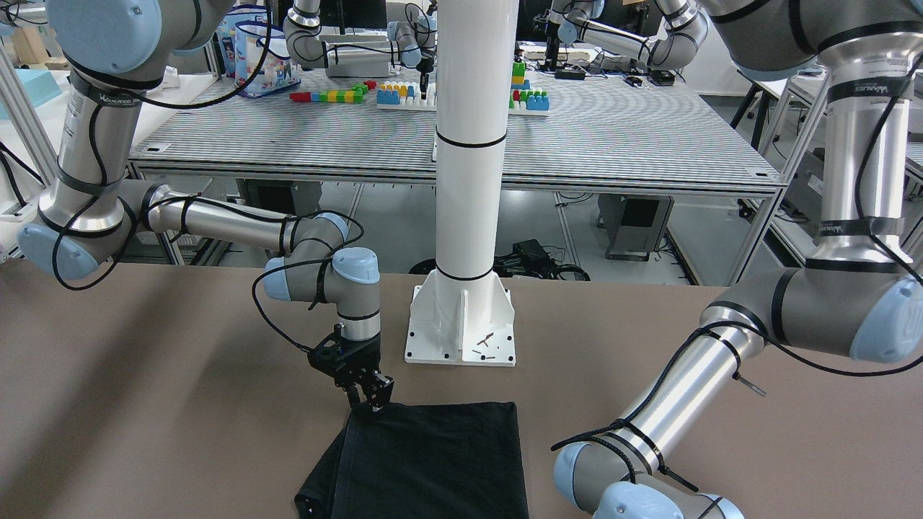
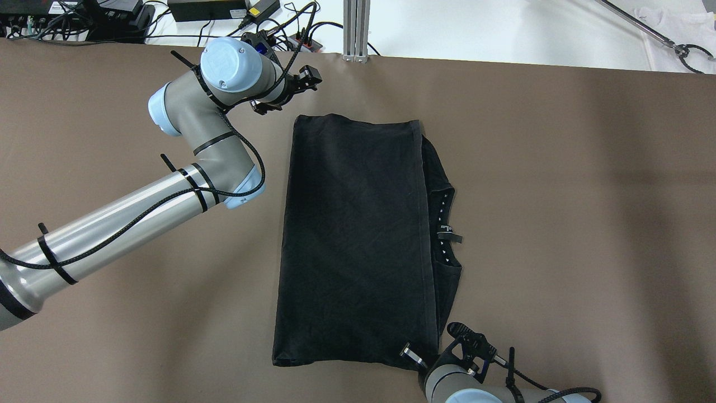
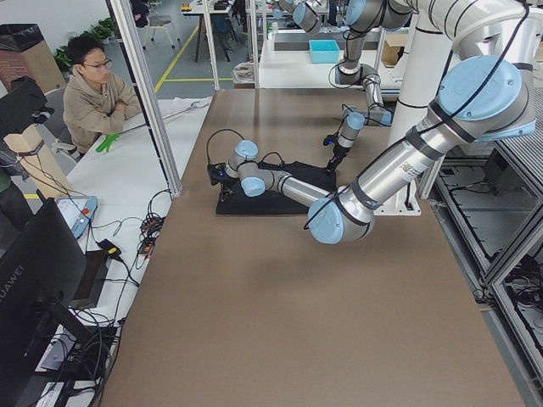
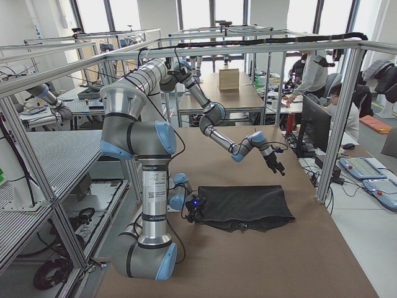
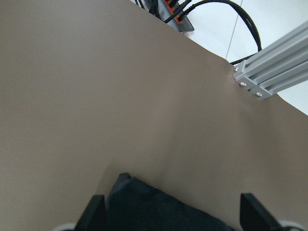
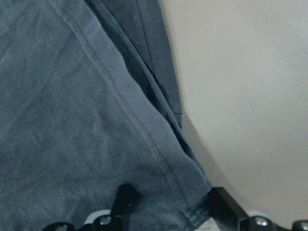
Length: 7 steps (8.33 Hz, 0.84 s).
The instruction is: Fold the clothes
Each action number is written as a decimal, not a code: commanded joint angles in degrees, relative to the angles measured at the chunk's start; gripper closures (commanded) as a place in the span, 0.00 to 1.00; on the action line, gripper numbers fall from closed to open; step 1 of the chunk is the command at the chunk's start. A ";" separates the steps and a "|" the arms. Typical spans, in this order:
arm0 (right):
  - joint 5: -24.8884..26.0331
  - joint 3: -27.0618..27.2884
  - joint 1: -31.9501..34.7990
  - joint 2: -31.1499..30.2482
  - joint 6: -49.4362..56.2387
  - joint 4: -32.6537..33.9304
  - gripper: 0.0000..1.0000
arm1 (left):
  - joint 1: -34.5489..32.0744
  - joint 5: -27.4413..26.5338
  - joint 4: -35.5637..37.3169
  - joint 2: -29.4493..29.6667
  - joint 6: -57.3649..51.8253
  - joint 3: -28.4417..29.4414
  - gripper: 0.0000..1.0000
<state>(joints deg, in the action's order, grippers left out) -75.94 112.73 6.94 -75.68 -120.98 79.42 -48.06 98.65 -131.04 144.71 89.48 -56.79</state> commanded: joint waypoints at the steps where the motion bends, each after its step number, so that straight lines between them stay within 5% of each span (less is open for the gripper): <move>1: 0.00 -0.06 0.27 0.09 -2.50 -0.06 0.63 | -0.02 -0.04 0.00 -0.04 0.08 0.01 0.00; 3: 0.00 -0.15 1.14 0.35 -4.61 0.03 1.00 | -0.02 -0.12 0.00 -0.04 0.08 0.01 0.00; 7: -0.61 0.55 2.64 1.93 -4.62 0.91 1.00 | -0.02 -0.48 0.26 -0.22 1.05 -1.12 0.00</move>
<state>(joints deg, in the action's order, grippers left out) -76.32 112.81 9.14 -74.31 -125.55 80.07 -48.08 98.31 -131.03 144.71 90.25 -56.89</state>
